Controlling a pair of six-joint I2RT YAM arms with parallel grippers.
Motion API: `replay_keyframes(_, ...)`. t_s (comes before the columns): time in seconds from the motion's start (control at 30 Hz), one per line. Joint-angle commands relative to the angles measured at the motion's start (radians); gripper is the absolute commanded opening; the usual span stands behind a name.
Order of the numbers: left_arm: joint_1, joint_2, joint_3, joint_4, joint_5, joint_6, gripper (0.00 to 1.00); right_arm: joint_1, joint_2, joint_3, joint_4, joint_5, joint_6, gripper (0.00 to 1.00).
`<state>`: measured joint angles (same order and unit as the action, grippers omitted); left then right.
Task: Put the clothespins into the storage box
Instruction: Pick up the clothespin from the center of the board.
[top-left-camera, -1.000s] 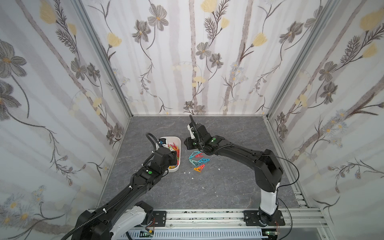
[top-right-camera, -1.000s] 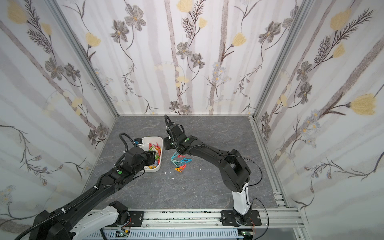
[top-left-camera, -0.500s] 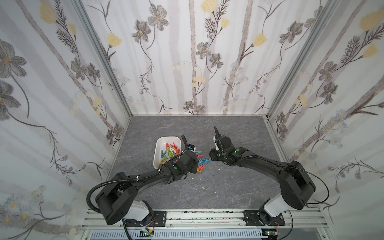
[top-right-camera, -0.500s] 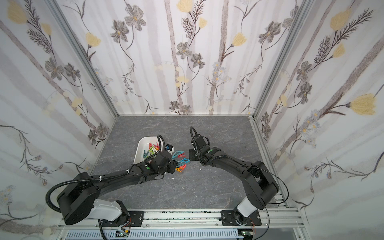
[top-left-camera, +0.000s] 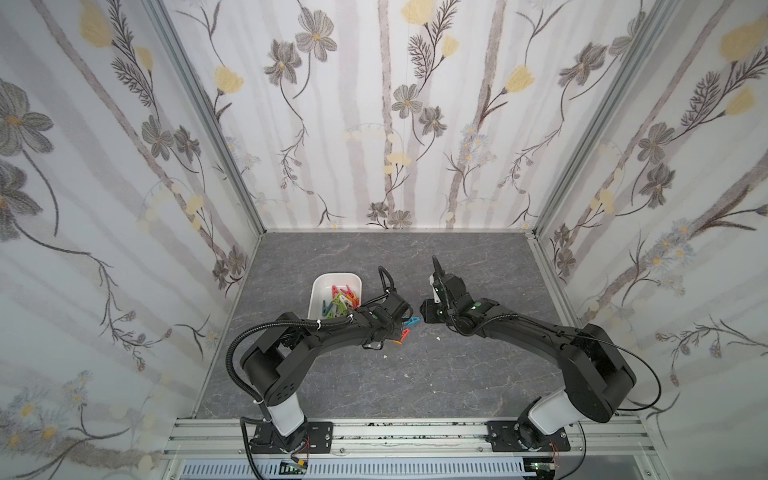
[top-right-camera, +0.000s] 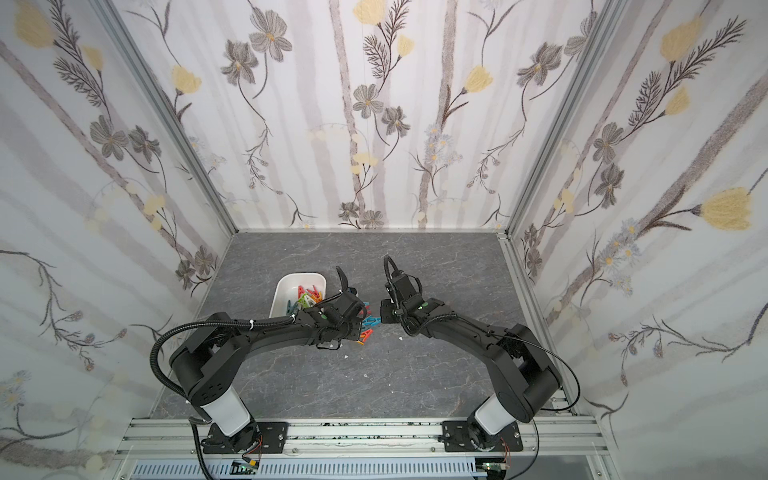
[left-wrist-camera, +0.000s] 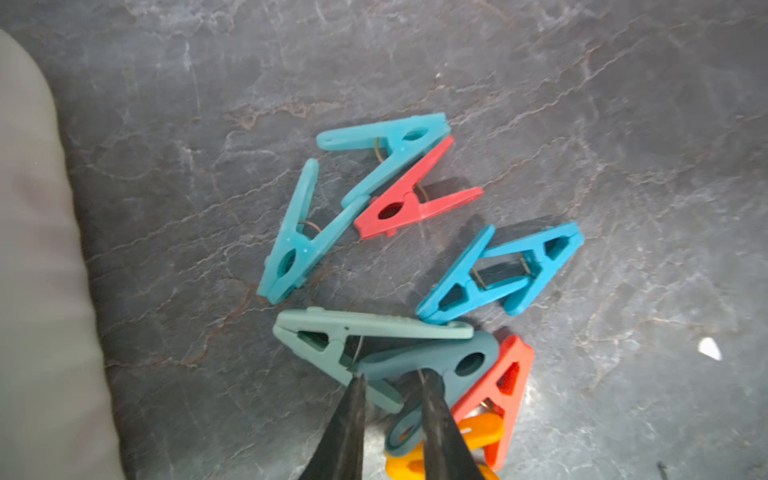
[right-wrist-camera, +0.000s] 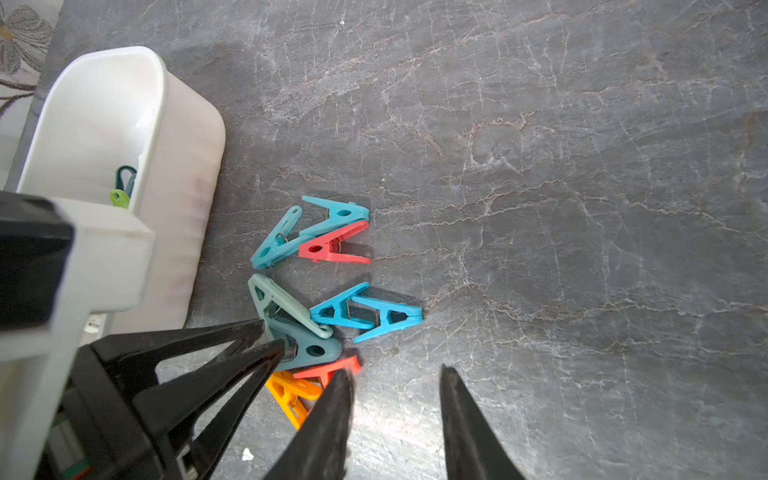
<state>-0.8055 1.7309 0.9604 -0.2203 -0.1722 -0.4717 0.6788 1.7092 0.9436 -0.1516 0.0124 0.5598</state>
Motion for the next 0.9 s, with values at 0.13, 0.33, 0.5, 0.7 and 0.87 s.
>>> replay_keyframes(0.13,0.034,0.028,0.006,-0.054,-0.059,-0.031,0.25,-0.01,-0.005,-0.008,0.052,0.005,-0.008,0.38)
replay_keyframes(0.33,0.046,0.051,0.009,-0.027,-0.041,-0.03,0.27,-0.012,-0.008,-0.014,0.06,0.005,-0.012,0.38)
replay_keyframes(0.5,0.046,0.073,0.021,-0.003,-0.024,-0.015,0.22,-0.015,-0.01,-0.022,0.069,0.001,-0.011,0.38)
replay_keyframes(0.7,0.046,0.078,0.058,0.001,-0.02,0.003,0.11,-0.015,-0.012,-0.026,0.07,-0.004,-0.012,0.38)
replay_keyframes(0.87,0.046,-0.009,0.07,-0.02,0.014,0.008,0.06,-0.012,-0.027,-0.045,0.067,-0.017,-0.016,0.38)
